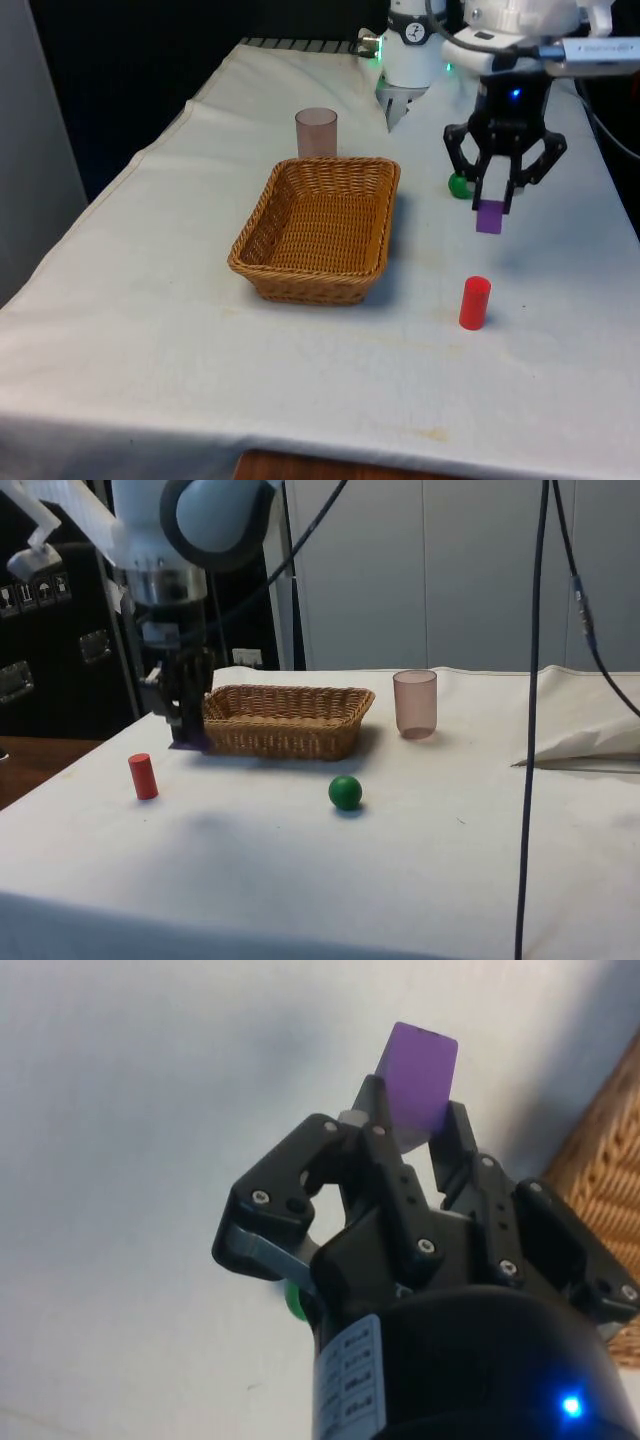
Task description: Pick up the triangular block and place it into the basket.
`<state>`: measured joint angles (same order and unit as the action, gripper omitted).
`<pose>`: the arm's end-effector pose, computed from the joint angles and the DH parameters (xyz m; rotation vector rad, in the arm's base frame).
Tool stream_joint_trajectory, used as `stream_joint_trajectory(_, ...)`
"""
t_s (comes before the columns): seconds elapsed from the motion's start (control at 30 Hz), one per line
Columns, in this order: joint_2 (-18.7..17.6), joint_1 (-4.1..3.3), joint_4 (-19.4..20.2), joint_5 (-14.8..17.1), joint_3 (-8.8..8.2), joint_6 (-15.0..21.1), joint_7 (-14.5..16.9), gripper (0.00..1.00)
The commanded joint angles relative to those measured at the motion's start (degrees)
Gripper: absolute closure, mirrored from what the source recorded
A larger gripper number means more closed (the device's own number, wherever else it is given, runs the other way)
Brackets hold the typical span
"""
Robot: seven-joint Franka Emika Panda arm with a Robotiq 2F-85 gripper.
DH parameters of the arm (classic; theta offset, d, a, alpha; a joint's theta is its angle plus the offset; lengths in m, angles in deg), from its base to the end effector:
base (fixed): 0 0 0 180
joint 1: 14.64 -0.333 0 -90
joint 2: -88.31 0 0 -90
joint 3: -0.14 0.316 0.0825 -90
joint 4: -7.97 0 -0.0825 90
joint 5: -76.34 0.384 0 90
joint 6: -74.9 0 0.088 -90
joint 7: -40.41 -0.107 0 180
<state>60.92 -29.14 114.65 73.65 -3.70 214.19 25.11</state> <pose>0.6376 0.1228 0.2699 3.0964 -0.0587 0.1604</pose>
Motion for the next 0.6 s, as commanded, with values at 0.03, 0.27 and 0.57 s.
stream_joint_trajectory(0.03, 0.97, 0.11, 0.11, 0.0, -0.11, -1.03, 0.29, 0.67)
stream_joint_trajectory(0.27, 3.78, 0.29, 0.8, 0.0, -1.15, -3.04, 1.6, 0.67)
stream_joint_trajectory(0.57, 6.42, 0.57, 3.78, 0.17, -3.15, -2.35, 4.13, 0.67)
